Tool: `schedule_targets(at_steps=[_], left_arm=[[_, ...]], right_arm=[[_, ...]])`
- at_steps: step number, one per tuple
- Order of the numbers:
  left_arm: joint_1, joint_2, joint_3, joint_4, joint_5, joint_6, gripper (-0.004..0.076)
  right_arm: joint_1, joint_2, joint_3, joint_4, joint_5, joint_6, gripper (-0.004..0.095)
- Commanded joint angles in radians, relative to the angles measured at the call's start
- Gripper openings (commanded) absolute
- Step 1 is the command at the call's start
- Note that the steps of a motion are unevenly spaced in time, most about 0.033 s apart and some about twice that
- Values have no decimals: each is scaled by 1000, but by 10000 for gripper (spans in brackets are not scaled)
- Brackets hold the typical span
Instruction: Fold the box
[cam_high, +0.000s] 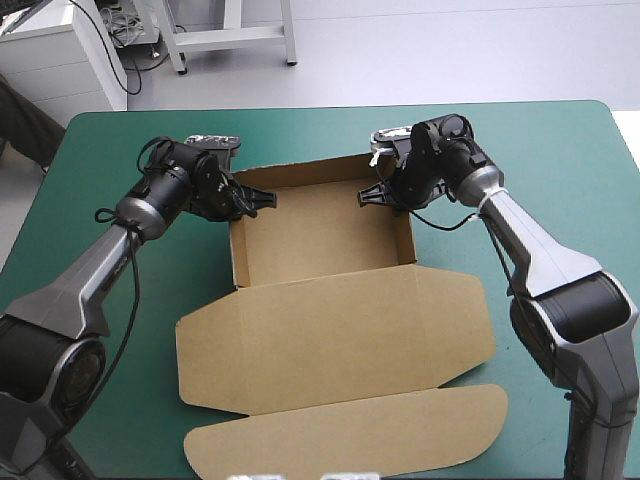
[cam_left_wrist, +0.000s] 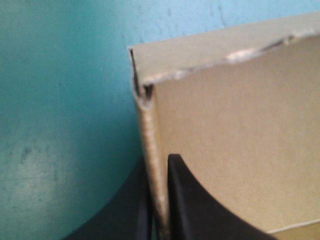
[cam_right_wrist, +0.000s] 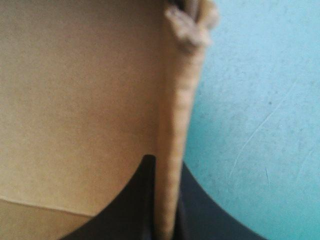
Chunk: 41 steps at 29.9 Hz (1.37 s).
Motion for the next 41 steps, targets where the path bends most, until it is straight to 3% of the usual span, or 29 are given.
schedule_targets(at_steps=[1, 7, 20, 24, 27, 32, 37, 41], left_arm=[[-20, -10, -33, -45, -63, 25, -8], [-20, 52, -33, -45, -124, 25, -8], [-20, 126, -39, -110, -125, 46, -3], [-20, 126, -60, -152, -86, 104, 84], [-20, 126, -87, -165, -37, 126, 202], [-20, 126, -140, -172, 21, 124, 388], [-20, 126, -168, -185, 57, 122, 400], [-20, 126, -195, -213, 69, 123, 400]], right_arm=[[-16, -25, -35, 78, -58, -39, -15], [-54, 38, -35, 108, -91, -88, -15], [-56, 68, -67, 84, -87, -121, -14], [-56, 68, -124, 41, -10, -133, -9], [-56, 68, -179, -2, 61, -133, 57], [-56, 68, -238, 2, 94, -140, 271], [-56, 68, -254, 7, 94, -144, 432], [-56, 68, -254, 7, 94, -144, 454]])
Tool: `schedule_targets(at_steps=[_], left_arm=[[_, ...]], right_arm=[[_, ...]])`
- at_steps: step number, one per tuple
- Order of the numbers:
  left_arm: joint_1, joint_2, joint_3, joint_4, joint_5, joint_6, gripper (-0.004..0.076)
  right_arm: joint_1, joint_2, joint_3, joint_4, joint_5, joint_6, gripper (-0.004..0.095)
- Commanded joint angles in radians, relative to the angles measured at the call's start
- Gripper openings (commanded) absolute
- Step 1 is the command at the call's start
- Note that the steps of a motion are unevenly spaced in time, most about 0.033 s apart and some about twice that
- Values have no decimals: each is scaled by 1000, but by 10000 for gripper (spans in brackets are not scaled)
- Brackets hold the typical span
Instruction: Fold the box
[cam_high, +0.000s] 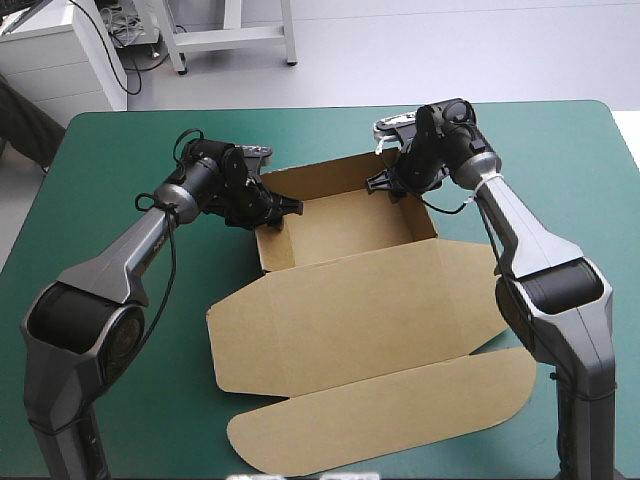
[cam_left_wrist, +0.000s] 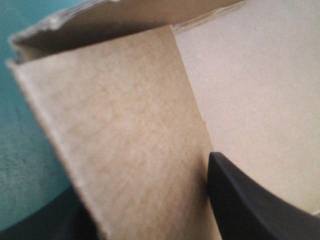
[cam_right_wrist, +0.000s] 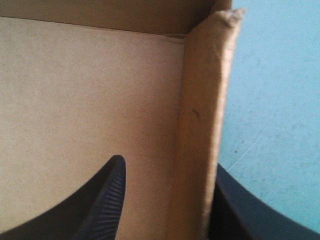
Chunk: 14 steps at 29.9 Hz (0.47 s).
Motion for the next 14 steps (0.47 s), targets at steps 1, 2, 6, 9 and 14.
schedule_targets(at_steps=[1, 2, 6, 9, 14], left_arm=[[-11, -56, -53, -48, -5, -1, 401], [-11, -56, -61, -48, 3, -1, 401], [-11, -56, -84, -39, 45, -1, 400], [-11, -56, -96, -42, 62, -1, 400], [-11, -56, -107, -45, 95, -1, 401]], right_arm=[[0, -67, -35, 13, 13, -13, 454], [0, -70, -35, 13, 13, -13, 454], [0, -88, -39, 9, 13, -13, 454], [-2, -98, -43, -4, 13, -24, 454], [-2, -103, -44, -21, 13, -24, 453]])
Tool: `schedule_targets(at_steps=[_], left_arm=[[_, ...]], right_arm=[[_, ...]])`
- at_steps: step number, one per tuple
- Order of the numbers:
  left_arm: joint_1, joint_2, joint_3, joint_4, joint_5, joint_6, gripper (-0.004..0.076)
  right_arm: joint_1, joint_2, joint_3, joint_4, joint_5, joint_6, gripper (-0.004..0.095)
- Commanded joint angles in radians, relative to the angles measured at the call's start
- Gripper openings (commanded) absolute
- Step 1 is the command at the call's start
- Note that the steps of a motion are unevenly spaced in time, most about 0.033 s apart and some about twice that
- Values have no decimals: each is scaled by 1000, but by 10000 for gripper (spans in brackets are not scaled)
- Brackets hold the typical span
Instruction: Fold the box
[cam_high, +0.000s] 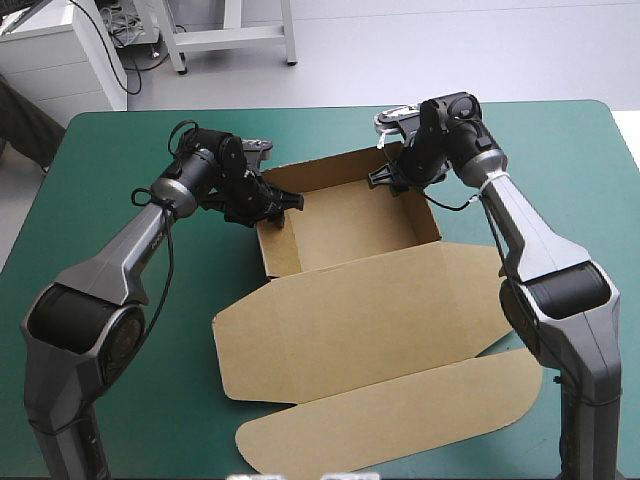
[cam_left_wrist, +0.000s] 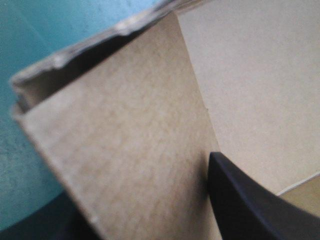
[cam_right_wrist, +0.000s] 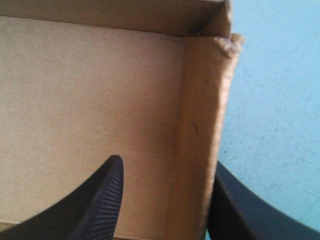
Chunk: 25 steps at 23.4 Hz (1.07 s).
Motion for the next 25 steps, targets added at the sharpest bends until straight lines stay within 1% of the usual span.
schedule_targets(at_steps=[1, 4, 9, 13, 15, 21, 23, 25], left_arm=[[-9, -56, -41, -28, 4, -1, 400], [-9, -56, -57, -24, 14, -3, 401], [-9, -56, -83, -26, 19, -54, 401], [-9, -56, -137, -17, 111, -54, 400], [-9, -56, -172, -17, 134, -54, 400], [-9, -66, -282, -19, 140, -45, 400], [-9, -91, -292, -11, 140, -33, 388], [-9, -133, -294, 28, 140, 12, 349]], right_arm=[[-2, -71, -33, -13, 11, -12, 454], [-2, -71, -33, -52, 11, -12, 454], [-2, -71, -33, -66, 11, -12, 456], [-2, -95, -33, -52, 11, -12, 456], [-2, -119, -33, -58, 11, -5, 456], [-2, -196, -33, -58, 11, 4, 455], [-2, -212, -33, -60, 11, 6, 455], [-2, -228, -33, -65, 11, 8, 455]])
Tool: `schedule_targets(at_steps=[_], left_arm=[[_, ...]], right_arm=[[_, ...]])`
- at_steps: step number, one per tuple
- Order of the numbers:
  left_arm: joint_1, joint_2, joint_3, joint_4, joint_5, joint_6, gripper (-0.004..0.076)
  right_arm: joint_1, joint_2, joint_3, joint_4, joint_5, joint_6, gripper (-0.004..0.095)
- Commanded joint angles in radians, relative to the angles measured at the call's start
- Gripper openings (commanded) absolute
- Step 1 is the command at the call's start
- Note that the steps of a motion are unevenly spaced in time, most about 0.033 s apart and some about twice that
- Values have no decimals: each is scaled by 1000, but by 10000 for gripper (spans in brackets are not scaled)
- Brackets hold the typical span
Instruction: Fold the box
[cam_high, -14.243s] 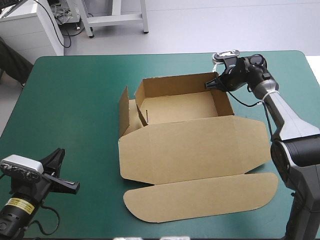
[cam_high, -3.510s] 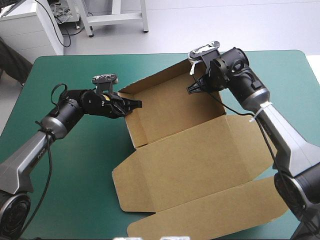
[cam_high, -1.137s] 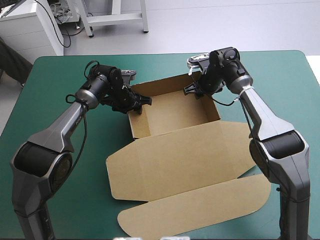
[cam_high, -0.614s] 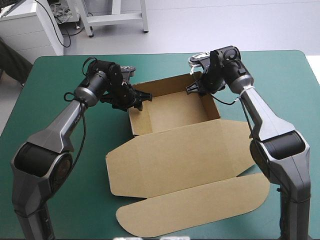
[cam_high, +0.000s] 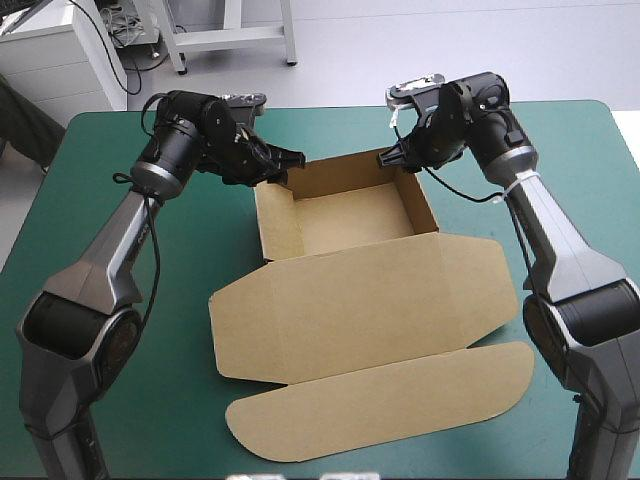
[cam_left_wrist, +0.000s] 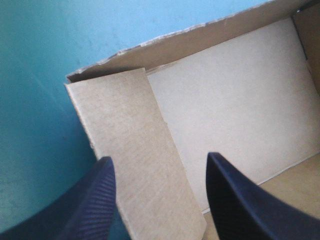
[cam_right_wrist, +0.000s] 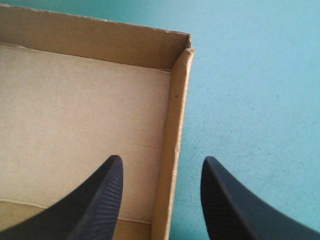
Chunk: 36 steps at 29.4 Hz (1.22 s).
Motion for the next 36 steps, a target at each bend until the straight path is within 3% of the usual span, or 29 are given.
schedule_targets(at_steps=[1, 3, 6, 12, 16, 20, 26, 30, 33, 36], left_arm=[[-4, -142, -39, 52, 49, 59, 295], [-4, -190, -39, 90, 49, 95, 198], [-4, -287, -37, 129, 49, 178, -10], [-4, -481, -17, 159, 49, 327, -8], [-4, -630, 105, 157, 49, 364, -8], [-4, -784, 330, 157, -5, 371, -8], [-4, -1062, 778, 157, -227, 374, -8], [-4, -1235, 1032, 148, -309, 369, -8], [-4, -1364, 1210, 141, -355, 313, -8], [-4, -1502, 1383, 138, -406, 279, -8]], right_arm=[[-3, -89, -33, -13, 9, 9, 455], [-3, -91, -33, -13, 9, 9, 455], [-3, -88, -33, -20, 9, 9, 453], [-3, -60, -33, -74, 9, 9, 453], [-3, -20, -31, -80, 9, 4, 454], [-3, 31, -31, -80, 9, 2, 453], [-3, 118, -31, -73, 9, 2, 453], [-3, 158, -31, -75, 7, 14, 445], [-8, 169, -31, -92, -12, 51, 361], [-22, 169, -31, -102, -12, 66, 152]])
